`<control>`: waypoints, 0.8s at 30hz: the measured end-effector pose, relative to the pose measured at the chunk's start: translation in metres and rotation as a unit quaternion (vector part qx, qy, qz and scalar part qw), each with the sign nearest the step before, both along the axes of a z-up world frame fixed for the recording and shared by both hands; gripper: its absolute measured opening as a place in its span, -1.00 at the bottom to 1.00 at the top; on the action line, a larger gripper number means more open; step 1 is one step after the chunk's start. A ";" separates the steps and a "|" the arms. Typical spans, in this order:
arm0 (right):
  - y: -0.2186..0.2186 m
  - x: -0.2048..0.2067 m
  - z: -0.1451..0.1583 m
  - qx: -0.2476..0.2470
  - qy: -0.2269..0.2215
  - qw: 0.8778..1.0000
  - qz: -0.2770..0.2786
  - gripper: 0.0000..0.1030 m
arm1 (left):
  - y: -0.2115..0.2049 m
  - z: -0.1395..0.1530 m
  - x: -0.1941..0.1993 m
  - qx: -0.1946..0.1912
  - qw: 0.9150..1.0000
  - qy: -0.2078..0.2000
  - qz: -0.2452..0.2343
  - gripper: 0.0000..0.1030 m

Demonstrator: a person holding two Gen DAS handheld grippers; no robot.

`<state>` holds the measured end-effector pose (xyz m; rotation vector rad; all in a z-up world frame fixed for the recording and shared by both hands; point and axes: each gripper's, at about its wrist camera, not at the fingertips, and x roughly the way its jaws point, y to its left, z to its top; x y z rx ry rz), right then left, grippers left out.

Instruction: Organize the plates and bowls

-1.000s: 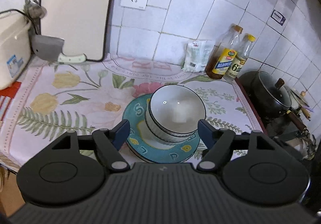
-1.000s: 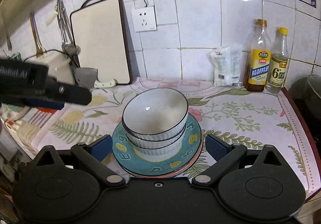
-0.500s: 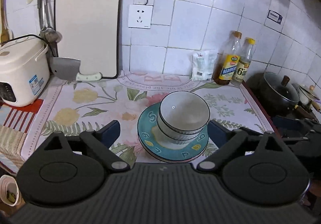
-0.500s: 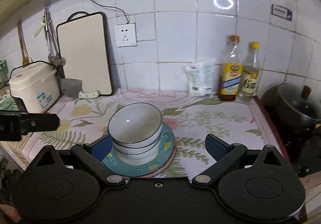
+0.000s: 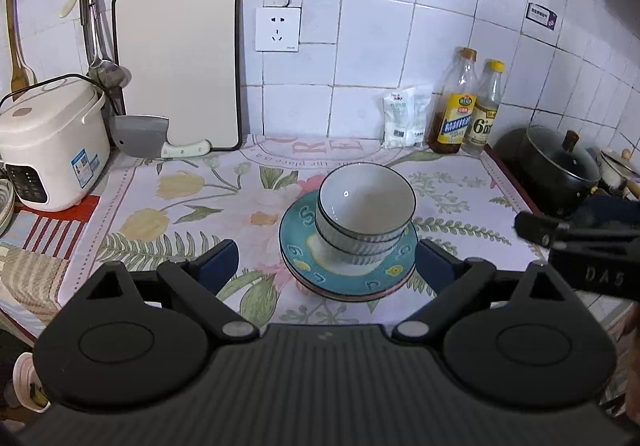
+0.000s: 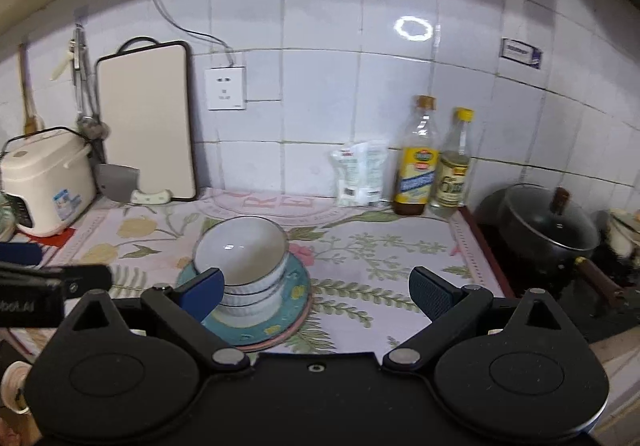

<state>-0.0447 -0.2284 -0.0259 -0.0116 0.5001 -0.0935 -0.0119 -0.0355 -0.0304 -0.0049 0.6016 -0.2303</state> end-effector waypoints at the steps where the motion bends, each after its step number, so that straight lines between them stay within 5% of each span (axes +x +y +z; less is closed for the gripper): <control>1: 0.000 -0.002 0.001 -0.006 0.000 1.000 -0.010 0.96 | 0.000 0.000 -0.001 0.001 1.000 0.001 0.000 0.86; 5: 0.000 -0.007 0.002 -0.032 -0.002 0.999 -0.029 0.98 | -0.001 -0.001 -0.004 0.010 1.000 0.008 -0.003 0.86; 11: -0.006 -0.014 0.003 0.002 0.012 0.999 -0.030 0.99 | -0.003 0.000 -0.010 0.026 1.000 0.005 0.007 0.86; 24: -0.008 -0.031 0.007 -0.004 0.015 1.000 -0.024 0.99 | -0.007 0.000 -0.021 0.056 0.998 0.012 0.020 0.86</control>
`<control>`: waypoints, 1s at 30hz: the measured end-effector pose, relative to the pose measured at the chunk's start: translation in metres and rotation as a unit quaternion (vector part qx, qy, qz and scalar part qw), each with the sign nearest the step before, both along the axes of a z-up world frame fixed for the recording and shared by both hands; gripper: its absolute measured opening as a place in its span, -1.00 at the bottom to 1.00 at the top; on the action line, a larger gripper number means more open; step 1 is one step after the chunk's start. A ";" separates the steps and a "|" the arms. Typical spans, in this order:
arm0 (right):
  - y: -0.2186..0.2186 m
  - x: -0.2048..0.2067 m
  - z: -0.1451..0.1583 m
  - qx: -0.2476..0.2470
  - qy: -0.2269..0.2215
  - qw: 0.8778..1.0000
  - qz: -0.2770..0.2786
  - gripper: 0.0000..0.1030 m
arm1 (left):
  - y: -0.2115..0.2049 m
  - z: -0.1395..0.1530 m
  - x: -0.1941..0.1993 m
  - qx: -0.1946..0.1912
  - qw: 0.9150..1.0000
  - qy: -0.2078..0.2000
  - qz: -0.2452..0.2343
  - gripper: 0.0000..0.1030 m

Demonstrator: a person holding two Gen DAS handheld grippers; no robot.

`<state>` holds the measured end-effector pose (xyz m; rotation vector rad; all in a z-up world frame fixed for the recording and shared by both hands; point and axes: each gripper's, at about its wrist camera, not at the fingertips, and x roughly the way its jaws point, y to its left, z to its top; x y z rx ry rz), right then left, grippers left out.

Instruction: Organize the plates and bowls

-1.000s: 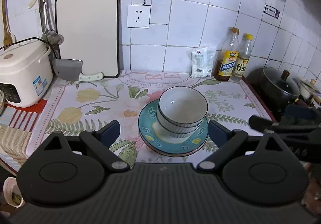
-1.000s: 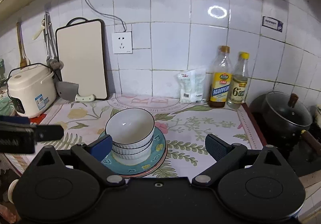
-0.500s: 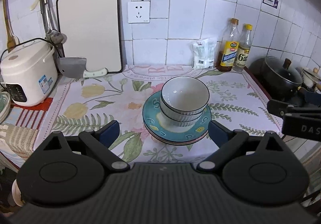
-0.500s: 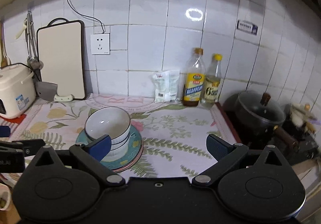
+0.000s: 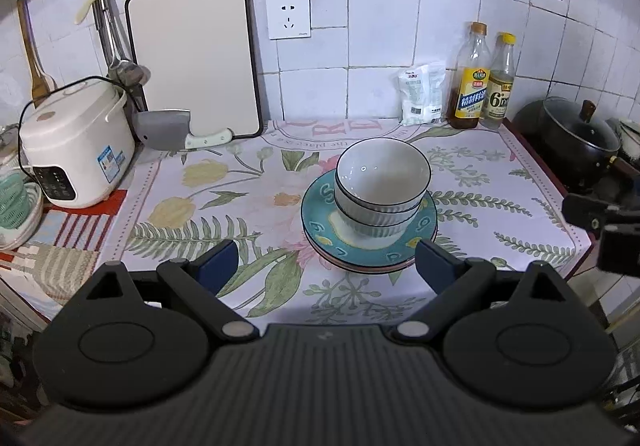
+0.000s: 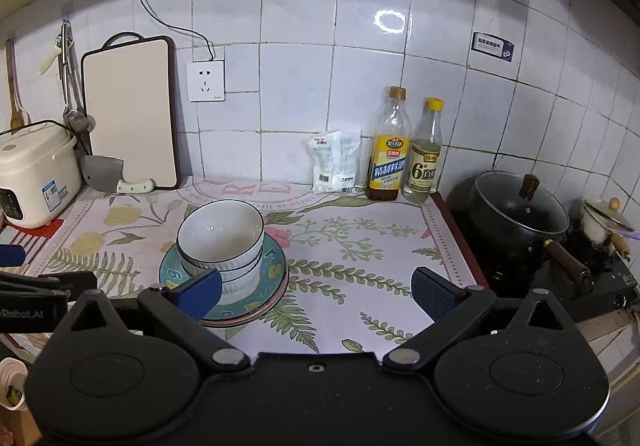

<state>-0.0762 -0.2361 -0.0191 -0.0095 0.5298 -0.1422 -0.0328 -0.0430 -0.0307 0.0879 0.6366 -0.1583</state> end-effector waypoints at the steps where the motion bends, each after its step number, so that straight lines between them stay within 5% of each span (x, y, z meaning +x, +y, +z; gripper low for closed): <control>1: -0.001 -0.002 0.001 0.003 -0.001 1.000 -0.001 0.99 | 0.000 0.000 -0.001 0.001 1.000 -0.001 0.001 0.86; 30: 0.004 -0.013 -0.015 -0.021 -0.030 0.999 -0.026 0.99 | 0.005 -0.011 -0.009 0.004 1.000 -0.001 0.007 0.86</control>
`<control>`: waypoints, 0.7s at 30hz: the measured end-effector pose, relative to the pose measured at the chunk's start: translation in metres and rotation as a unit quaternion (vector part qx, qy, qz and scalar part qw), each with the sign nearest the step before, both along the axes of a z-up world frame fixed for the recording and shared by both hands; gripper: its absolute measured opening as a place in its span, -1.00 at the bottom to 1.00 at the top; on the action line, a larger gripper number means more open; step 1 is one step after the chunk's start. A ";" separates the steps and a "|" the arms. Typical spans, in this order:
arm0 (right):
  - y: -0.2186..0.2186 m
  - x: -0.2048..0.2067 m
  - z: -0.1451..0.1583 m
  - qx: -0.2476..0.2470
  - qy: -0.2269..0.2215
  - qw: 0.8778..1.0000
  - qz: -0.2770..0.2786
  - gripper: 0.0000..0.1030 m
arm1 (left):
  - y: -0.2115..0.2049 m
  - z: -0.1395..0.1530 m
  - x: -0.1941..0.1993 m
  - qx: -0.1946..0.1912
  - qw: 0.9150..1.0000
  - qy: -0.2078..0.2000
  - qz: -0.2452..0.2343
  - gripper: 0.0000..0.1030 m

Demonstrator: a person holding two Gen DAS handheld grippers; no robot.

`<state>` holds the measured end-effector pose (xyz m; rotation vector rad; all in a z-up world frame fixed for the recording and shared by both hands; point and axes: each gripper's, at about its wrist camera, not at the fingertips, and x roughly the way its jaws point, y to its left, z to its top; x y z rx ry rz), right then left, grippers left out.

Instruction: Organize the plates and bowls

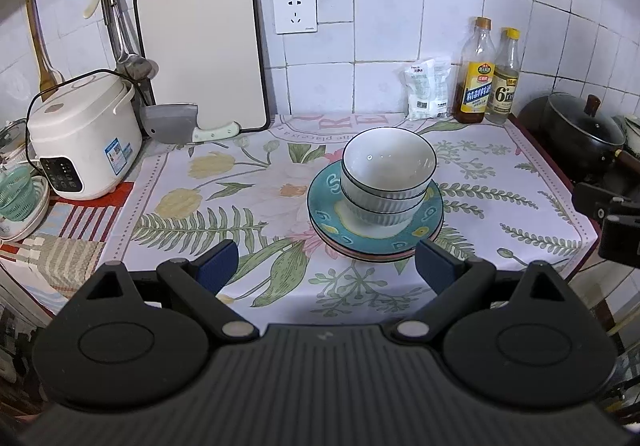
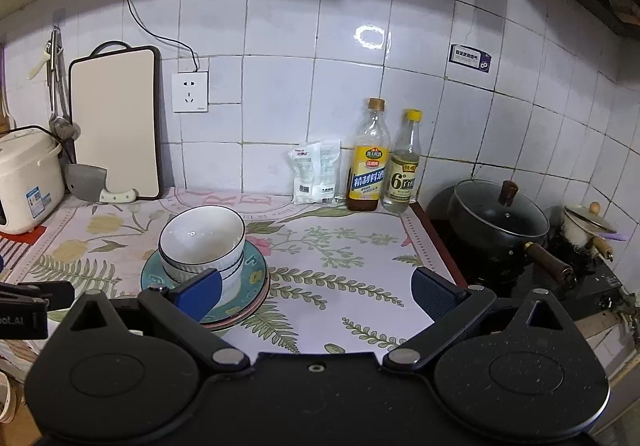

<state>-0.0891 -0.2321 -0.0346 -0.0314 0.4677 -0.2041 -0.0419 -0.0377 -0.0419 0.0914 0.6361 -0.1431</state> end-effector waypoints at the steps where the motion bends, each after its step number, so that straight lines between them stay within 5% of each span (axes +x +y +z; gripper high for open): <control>1: 0.000 0.001 -0.001 0.002 0.002 1.000 0.001 0.99 | -0.001 -0.001 0.000 0.002 1.000 0.001 0.000 0.86; 21: -0.002 0.004 -0.004 0.009 0.011 1.000 0.004 0.99 | 0.004 0.001 0.000 -0.014 1.000 -0.004 0.008 0.86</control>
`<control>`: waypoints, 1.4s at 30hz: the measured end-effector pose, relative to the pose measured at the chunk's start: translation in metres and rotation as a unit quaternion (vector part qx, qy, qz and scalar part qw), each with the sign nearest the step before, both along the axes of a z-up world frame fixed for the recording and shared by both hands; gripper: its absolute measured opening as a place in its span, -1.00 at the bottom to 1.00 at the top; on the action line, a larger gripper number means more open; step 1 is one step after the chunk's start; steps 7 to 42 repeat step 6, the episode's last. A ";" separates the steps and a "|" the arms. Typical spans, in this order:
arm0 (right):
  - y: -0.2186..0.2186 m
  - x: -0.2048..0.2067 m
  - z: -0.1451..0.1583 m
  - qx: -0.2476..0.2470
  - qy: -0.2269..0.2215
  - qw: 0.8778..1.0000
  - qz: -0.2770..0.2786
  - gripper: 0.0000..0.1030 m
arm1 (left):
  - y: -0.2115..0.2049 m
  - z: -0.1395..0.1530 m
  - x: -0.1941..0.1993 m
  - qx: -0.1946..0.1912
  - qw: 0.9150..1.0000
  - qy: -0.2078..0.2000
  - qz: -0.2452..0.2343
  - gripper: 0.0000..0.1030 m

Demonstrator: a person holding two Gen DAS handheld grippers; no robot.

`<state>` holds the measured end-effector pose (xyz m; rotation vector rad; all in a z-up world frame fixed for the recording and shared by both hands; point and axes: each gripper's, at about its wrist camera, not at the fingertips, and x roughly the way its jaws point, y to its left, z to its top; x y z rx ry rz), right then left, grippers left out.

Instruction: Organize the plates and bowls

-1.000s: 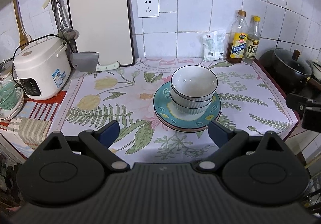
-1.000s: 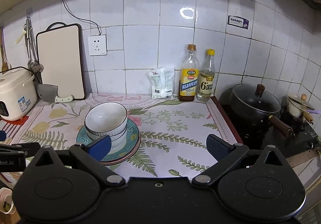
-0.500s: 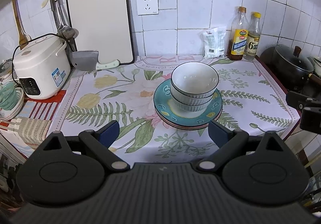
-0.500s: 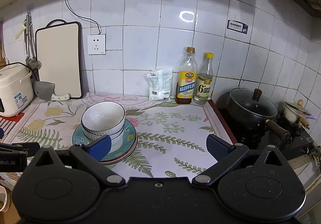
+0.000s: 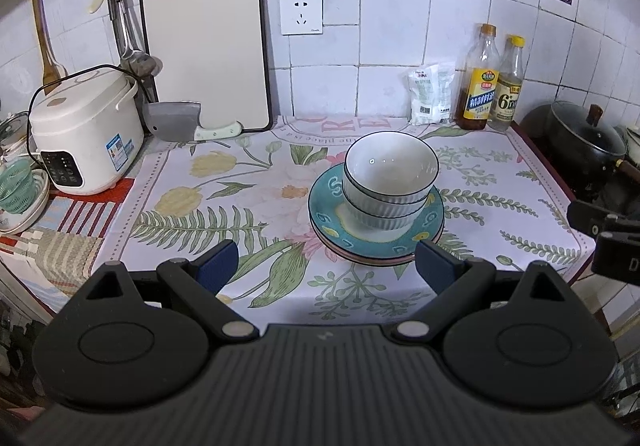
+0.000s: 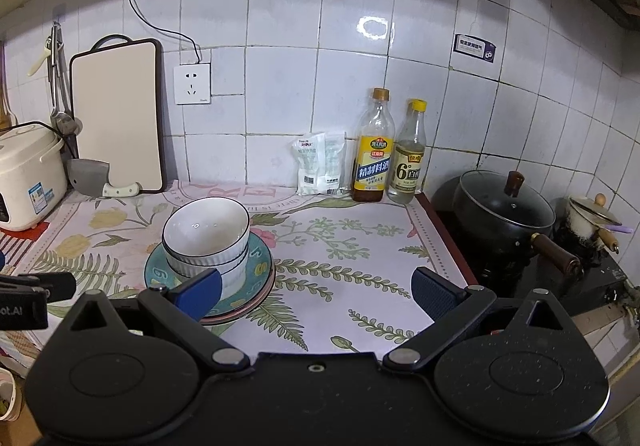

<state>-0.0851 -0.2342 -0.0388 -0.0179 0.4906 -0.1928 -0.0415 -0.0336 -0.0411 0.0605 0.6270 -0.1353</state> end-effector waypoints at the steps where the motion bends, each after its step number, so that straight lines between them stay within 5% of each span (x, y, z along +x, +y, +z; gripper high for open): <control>1: 0.000 0.000 0.000 0.000 0.000 1.000 0.000 0.99 | 0.000 0.000 0.000 0.000 1.000 -0.001 0.001 0.86; 42: -0.001 0.000 0.000 0.000 0.000 1.000 -0.001 0.99 | 0.002 0.001 0.000 -0.003 1.000 -0.002 0.005 0.86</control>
